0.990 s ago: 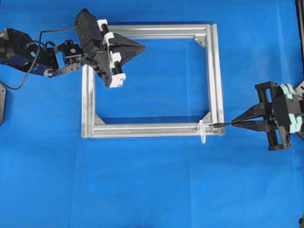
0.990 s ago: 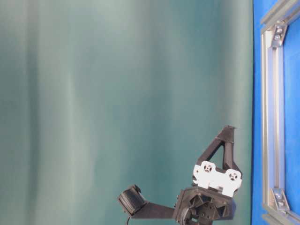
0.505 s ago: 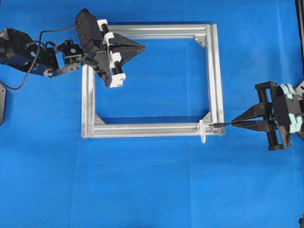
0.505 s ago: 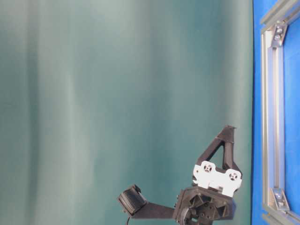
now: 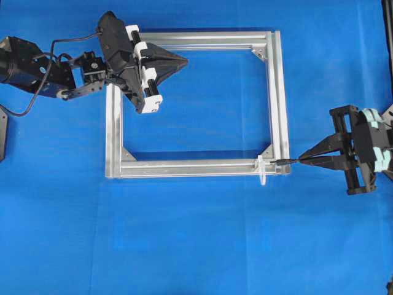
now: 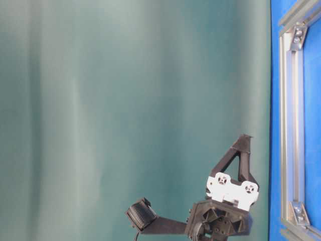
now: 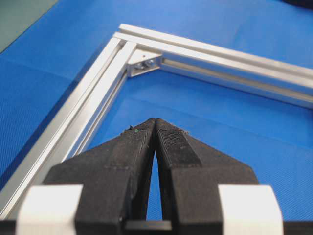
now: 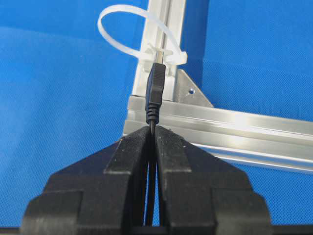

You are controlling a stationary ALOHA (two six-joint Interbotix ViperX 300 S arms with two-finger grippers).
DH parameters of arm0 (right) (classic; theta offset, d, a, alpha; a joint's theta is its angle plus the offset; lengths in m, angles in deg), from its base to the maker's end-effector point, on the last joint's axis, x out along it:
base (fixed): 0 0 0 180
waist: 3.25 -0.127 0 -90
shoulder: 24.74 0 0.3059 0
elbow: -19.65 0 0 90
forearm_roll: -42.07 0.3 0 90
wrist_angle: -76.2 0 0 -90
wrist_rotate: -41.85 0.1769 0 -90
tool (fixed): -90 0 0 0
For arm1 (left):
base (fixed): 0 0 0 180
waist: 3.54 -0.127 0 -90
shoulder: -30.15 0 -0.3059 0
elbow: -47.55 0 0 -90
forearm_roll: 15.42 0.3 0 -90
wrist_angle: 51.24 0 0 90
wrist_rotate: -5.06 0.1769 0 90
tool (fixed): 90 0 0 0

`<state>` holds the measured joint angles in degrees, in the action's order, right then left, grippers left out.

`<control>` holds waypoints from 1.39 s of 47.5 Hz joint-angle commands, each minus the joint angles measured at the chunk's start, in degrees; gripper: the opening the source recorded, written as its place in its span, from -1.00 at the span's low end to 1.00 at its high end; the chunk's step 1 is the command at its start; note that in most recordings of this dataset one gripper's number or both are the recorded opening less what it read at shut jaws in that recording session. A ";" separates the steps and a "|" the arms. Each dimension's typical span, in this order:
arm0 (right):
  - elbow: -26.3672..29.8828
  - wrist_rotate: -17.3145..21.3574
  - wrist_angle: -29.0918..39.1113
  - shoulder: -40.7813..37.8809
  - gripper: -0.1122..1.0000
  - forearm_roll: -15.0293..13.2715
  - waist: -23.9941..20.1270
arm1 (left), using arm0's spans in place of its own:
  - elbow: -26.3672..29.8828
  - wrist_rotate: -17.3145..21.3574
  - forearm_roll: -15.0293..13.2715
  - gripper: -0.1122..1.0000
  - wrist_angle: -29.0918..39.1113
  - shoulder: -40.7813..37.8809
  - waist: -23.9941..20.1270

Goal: Insert the wire through the string loop located on the right side.
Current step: 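Push the USB plug leftward through the white zip-tie loop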

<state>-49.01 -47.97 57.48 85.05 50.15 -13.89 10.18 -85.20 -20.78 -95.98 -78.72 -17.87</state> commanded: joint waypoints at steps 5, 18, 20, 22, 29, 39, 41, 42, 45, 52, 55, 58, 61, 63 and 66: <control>1.14 0.00 -0.62 0.00 -0.83 0.00 0.09 | 1.05 0.00 0.09 -0.79 -0.53 1.49 0.18; 2.37 0.53 -0.79 -1.49 -0.83 0.00 -1.14 | 1.14 0.00 0.09 -0.79 -0.53 1.49 0.09; 2.72 0.53 -1.14 -2.20 -0.83 0.00 -1.32 | 1.14 0.00 0.09 -0.79 -0.53 1.49 0.09; 3.16 0.53 -1.76 -2.99 -0.83 0.00 -1.49 | 1.23 0.00 0.09 -0.79 -0.53 1.49 0.09; 4.22 0.53 -5.45 -6.77 -0.83 0.18 -1.58 | 1.32 0.00 0.09 -0.79 -0.62 1.41 0.09; 7.38 0.44 -9.93 -13.01 -0.83 0.44 -1.58 | 1.32 0.00 0.09 -0.79 -0.53 1.41 0.09; 8.44 0.44 -10.28 -14.41 -0.83 0.26 -1.58 | 1.32 0.00 0.09 -0.79 -0.53 1.41 0.09; 8.79 0.44 -10.28 -14.85 -0.83 0.44 -1.58 | 1.41 0.00 0.09 -0.79 -0.53 1.41 0.09; 9.84 0.44 -10.37 -16.35 -0.83 0.44 -1.58 | 1.41 0.00 0.09 -0.79 -0.53 1.41 0.09; 11.78 0.44 -10.37 -18.63 -0.83 0.44 -1.58 | 1.41 0.00 0.09 -0.79 -0.62 1.41 0.09; 11.87 0.44 -10.37 -18.90 -0.83 0.44 -1.49 | 1.41 -0.09 0.09 -0.79 -0.62 1.41 0.09; 11.78 0.44 -10.46 -18.90 -0.83 0.53 -1.49 | 1.41 -0.09 0.09 -0.79 -0.53 1.41 0.09; 11.78 0.44 -10.63 -18.90 -0.83 0.62 -1.49 | 1.41 -0.09 0.09 -0.79 -0.53 1.41 0.26; 11.78 0.44 -10.63 -18.90 -0.83 0.70 -1.49 | 1.41 -0.09 0.18 -0.79 -0.53 1.41 0.53; 11.78 0.44 -10.63 -18.90 -0.83 0.62 -1.49 | 1.41 -0.09 0.26 -0.79 -0.53 1.41 1.32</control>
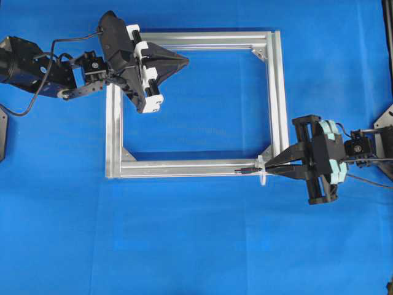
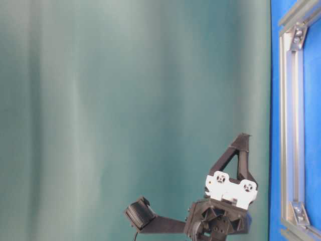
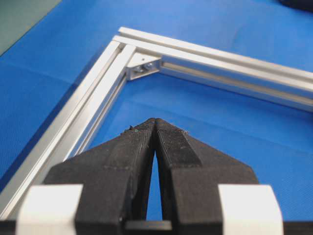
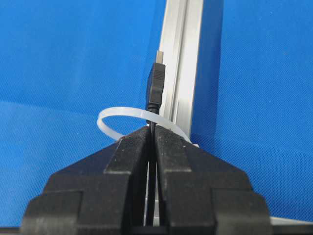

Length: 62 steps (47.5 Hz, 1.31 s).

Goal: Insert the wire through the string loop located on the right side.
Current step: 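Push the USB plug leftward through the white zip-tie loop, then move the open left gripper toward the plug emerging from the loop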

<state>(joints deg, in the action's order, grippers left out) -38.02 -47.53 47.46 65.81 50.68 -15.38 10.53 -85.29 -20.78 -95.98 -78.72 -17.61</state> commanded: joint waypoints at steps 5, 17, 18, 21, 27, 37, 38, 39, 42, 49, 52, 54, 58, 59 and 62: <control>0.79 0.00 -0.62 0.35 -0.83 0.18 0.09 | 0.97 -0.18 0.26 -0.79 -0.53 1.41 3.16; 0.79 0.00 -0.62 0.35 -0.83 0.18 0.00 | 0.70 -0.44 0.26 -0.79 -0.35 1.49 12.22; 0.79 0.00 -0.62 0.44 -0.83 0.18 0.00 | 0.70 -0.44 0.26 -0.79 -0.35 1.49 12.92; 0.79 0.00 -0.62 0.35 -0.83 0.09 0.00 | 0.88 -0.44 0.26 -0.79 -0.35 1.49 15.12; 0.79 0.00 -0.62 0.44 -0.83 0.09 0.09 | 1.14 -0.70 0.26 -0.79 -0.35 1.67 19.60; 0.79 0.00 -0.62 0.35 -0.83 0.09 0.00 | 1.23 -3.87 0.26 -0.79 -0.09 1.67 25.49; 0.79 0.00 -0.62 0.35 -0.83 0.09 0.00 | 1.23 -4.22 0.26 -0.79 0.00 1.67 26.02; 0.79 0.00 -0.62 0.35 -0.83 0.09 0.00 | 1.23 -4.48 0.26 -0.79 0.09 1.67 26.28; 0.88 0.00 -0.62 0.35 -0.83 0.09 0.00 | 1.14 -4.92 0.26 -0.79 0.18 1.67 26.81; 0.79 0.00 -0.62 0.35 -0.83 0.09 0.00 | 1.32 -4.92 0.26 -0.79 0.26 1.58 26.98; 0.79 0.00 -0.53 0.35 -0.83 0.09 0.00 | 1.85 -4.92 0.26 -0.79 0.35 1.41 26.81; 0.79 0.00 -0.62 0.35 -0.83 0.09 0.00 | 2.46 -4.92 0.26 -0.79 0.35 1.23 26.63; 0.88 -0.09 -0.62 0.35 -0.83 0.09 0.00 | 4.48 -4.83 0.26 -0.79 0.88 0.44 25.84; 0.88 -0.09 -0.62 0.35 -0.83 0.09 0.00 | 5.54 -4.57 0.26 -0.79 1.49 0.00 25.58; 0.88 -0.09 -0.70 0.35 -0.83 0.09 0.00 | 8.26 -4.13 0.26 -0.79 3.52 -1.14 24.79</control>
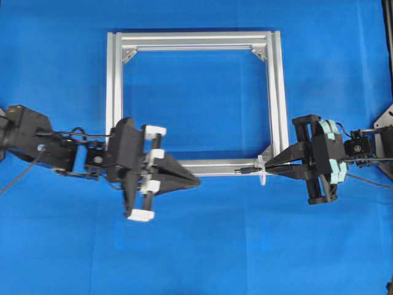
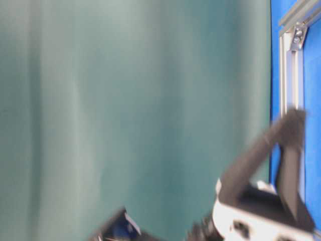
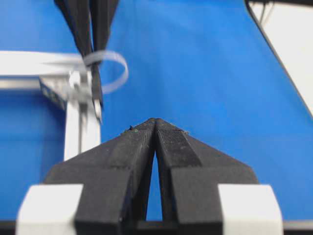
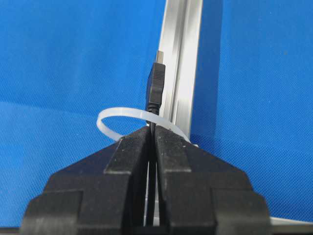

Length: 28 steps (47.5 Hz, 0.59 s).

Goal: Insert the wire through the string loop located on the right side.
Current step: 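Move the open left gripper toward the plug emerging from the loop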

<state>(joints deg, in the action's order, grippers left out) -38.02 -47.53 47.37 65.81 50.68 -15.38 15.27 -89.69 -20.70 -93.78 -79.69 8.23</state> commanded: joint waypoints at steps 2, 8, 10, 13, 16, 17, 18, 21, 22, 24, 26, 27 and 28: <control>0.88 -0.09 -0.53 0.35 -0.83 0.09 0.00 | 5.36 0.35 0.18 -0.79 3.16 -0.79 -1.67; 0.88 -0.09 -0.53 0.35 -0.83 0.09 0.00 | 12.30 0.62 0.18 -0.79 9.49 -3.69 -3.34; 0.88 -0.09 -0.53 0.35 -0.83 0.09 0.00 | 14.41 0.62 0.18 -0.79 11.43 -4.66 -3.78; 0.88 -0.09 -0.53 0.35 -0.83 0.09 0.00 | 17.31 0.62 0.18 -0.79 13.97 -6.06 -4.31; 0.88 -0.09 -0.53 0.35 -0.83 0.09 0.00 | 19.86 0.62 0.18 -0.79 16.17 -7.12 -4.75; 0.88 -0.09 -0.53 0.35 -0.83 0.09 0.00 | 20.48 0.62 0.18 -0.79 16.79 -7.47 -4.92; 0.88 -0.09 -0.53 0.35 -0.83 0.09 0.00 | 21.45 0.62 0.18 -0.79 17.49 -7.91 -5.01; 0.88 -0.09 -0.53 0.44 -0.83 0.09 0.00 | 22.94 0.62 0.26 -0.79 18.46 -8.53 -5.01; 0.88 -0.09 -0.53 0.35 -0.83 0.09 0.00 | 23.20 0.62 0.18 -0.79 18.72 -8.70 -5.01; 0.88 -0.09 -0.53 0.35 -0.83 0.09 0.00 | 23.64 0.62 0.18 -0.79 19.16 -8.88 -5.01; 0.88 -0.09 -0.53 0.35 -0.83 0.09 0.00 | 23.64 0.53 0.18 -0.79 19.34 -8.96 -5.01; 0.79 -0.09 -0.44 0.44 -0.83 0.09 0.00 | 23.64 0.53 0.18 -0.79 19.34 -8.96 -5.01; 0.88 -0.09 -0.53 0.44 -0.83 0.09 0.00 | 23.47 0.44 0.18 -0.79 19.34 -8.96 -5.01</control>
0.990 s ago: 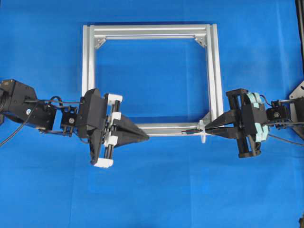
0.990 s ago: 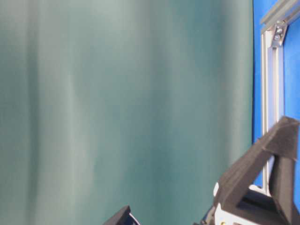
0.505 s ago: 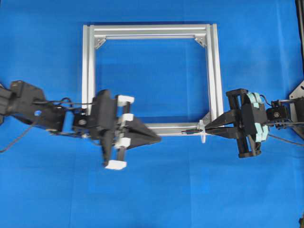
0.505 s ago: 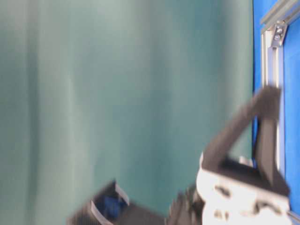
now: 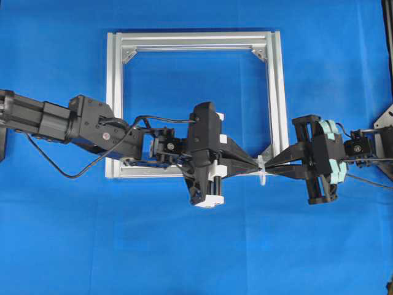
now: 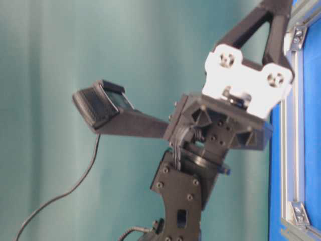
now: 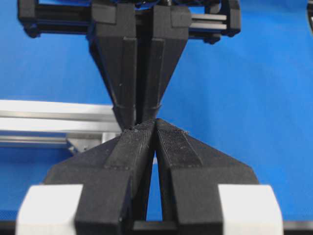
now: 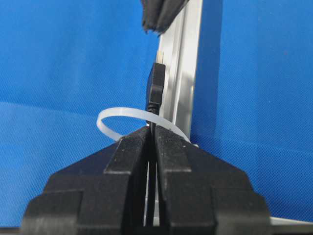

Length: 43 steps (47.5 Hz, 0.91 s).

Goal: Insert the wire through the string loop located on the right side.
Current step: 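Move the open left gripper toward the plug emerging from the loop, then close the left gripper on the USB plug beyond the loop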

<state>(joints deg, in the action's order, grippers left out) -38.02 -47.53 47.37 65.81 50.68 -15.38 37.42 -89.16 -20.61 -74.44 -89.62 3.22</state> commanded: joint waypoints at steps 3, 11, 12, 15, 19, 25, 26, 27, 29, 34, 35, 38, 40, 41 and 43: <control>0.88 -0.09 -0.53 0.35 -0.83 0.09 0.00 | 0.97 -0.09 0.09 -0.79 0.00 0.97 -0.18; 0.88 -0.09 -0.53 0.35 -0.83 0.09 0.00 | 0.62 -0.09 0.09 -0.79 0.00 0.97 -0.18; 0.88 -0.09 -0.53 0.35 -0.83 0.09 0.00 | 0.53 -0.09 0.09 -0.79 0.09 0.97 -0.18; 0.88 -0.09 -0.53 0.35 -0.83 0.09 0.00 | 0.53 0.00 0.09 -0.79 0.26 0.97 -0.18; 0.88 -0.09 -0.53 0.35 -0.83 0.09 0.00 | 0.44 0.00 0.09 -0.79 0.44 0.97 -0.35; 0.88 -0.09 -0.53 0.44 -0.83 0.09 0.00 | 0.44 -0.09 0.09 -0.48 0.53 0.97 -0.35; 0.88 -0.09 -0.53 0.35 -0.83 0.09 0.00 | 0.44 -0.09 0.09 -0.40 0.53 0.97 -0.26; 0.88 -0.09 -0.53 0.35 -0.83 0.09 0.00 | 0.44 -0.09 0.09 -0.27 0.44 0.97 -0.26; 0.88 -0.09 -0.53 0.35 -0.83 0.09 0.00 | 0.35 -0.09 0.09 -0.05 0.53 0.97 -0.18; 0.79 -0.09 -0.53 0.44 -0.83 0.09 0.00 | 0.35 -0.09 0.09 0.54 0.70 0.97 -0.09; 0.88 -0.09 -0.44 0.35 -0.83 0.09 0.00 | 0.35 -0.09 0.09 0.62 0.70 0.97 -0.09; 0.88 -0.09 -0.44 0.44 -0.83 0.09 0.00 | 0.35 -0.09 0.09 0.81 0.79 1.05 -0.18; 0.88 -0.09 -0.44 0.35 -0.83 0.09 0.00 | 0.35 -0.09 0.09 0.82 0.79 1.05 -0.09; 0.88 -0.09 -0.44 0.35 -0.83 0.09 0.00 | 0.35 -0.09 0.09 0.82 0.79 1.05 -0.09; 0.88 -0.09 -0.44 0.35 -0.83 0.09 0.00 | 0.35 -0.09 0.09 0.80 0.79 0.97 -0.09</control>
<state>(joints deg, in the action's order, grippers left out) -38.02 -47.53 47.37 65.81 50.77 -15.38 37.25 -89.16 -20.70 -73.48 -89.71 3.05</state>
